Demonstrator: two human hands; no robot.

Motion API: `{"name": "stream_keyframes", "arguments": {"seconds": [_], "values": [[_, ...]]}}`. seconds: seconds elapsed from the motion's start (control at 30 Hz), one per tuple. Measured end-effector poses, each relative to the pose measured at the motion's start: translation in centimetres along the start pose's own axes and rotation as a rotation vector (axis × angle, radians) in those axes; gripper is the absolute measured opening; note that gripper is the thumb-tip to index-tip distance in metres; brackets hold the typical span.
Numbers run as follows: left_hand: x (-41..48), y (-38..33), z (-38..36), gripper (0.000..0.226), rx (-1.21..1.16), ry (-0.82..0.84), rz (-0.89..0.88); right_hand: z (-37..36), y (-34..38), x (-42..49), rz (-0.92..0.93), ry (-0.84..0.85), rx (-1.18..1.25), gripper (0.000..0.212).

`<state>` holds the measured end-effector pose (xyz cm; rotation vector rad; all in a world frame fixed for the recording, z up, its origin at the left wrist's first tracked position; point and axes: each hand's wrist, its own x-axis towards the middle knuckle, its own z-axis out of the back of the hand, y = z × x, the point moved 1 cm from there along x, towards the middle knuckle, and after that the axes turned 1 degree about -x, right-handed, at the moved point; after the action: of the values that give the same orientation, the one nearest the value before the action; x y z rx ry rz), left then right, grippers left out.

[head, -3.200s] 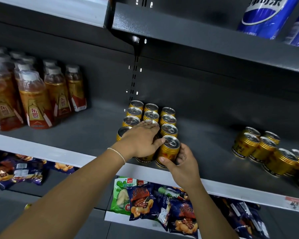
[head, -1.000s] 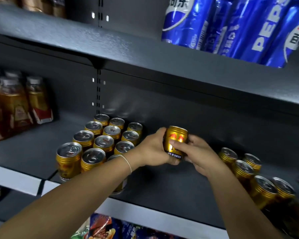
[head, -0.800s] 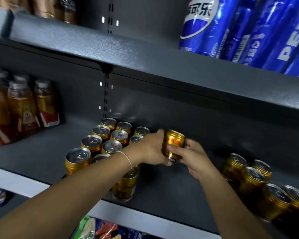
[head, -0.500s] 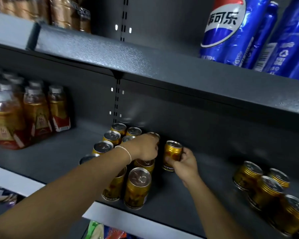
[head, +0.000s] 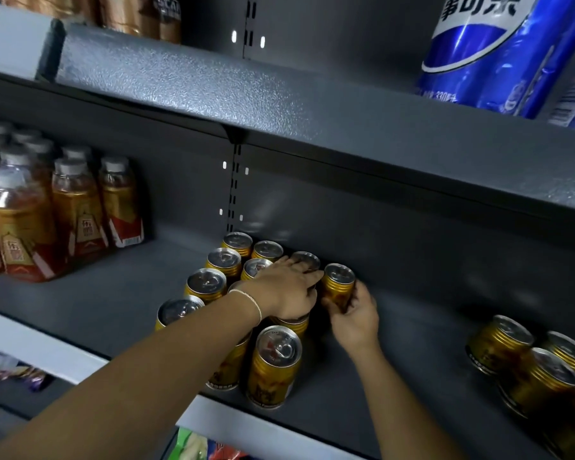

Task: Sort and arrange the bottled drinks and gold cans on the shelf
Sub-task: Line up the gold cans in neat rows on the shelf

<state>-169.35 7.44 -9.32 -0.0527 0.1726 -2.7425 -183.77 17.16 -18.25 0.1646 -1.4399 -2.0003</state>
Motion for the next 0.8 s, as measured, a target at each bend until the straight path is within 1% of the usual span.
{"name": "stream_keyframes", "arguments": {"seconds": [0.2, 0.37, 0.57, 0.8], "values": [[0.14, 0.03, -0.22, 0.057, 0.004, 0.007, -0.003, 0.07, -0.01, -0.20, 0.025, -0.058, 0.033, 0.058], [0.38, 0.18, -0.31, 0.057, 0.010, 0.009, 0.001, 0.11, -0.02, -0.11, 0.042, -0.058, 0.039, 0.059], [0.50, 0.46, -0.63, 0.059, 0.005, -0.003, -0.007, 0.16, 0.00, -0.31, 0.065, -0.012, 0.027, 0.056], [0.45, 0.37, -0.58, 0.061, 0.008, -0.004, -0.002, 0.11, 0.10, -0.41, 0.066, -0.020, -0.003, 0.056]]}}
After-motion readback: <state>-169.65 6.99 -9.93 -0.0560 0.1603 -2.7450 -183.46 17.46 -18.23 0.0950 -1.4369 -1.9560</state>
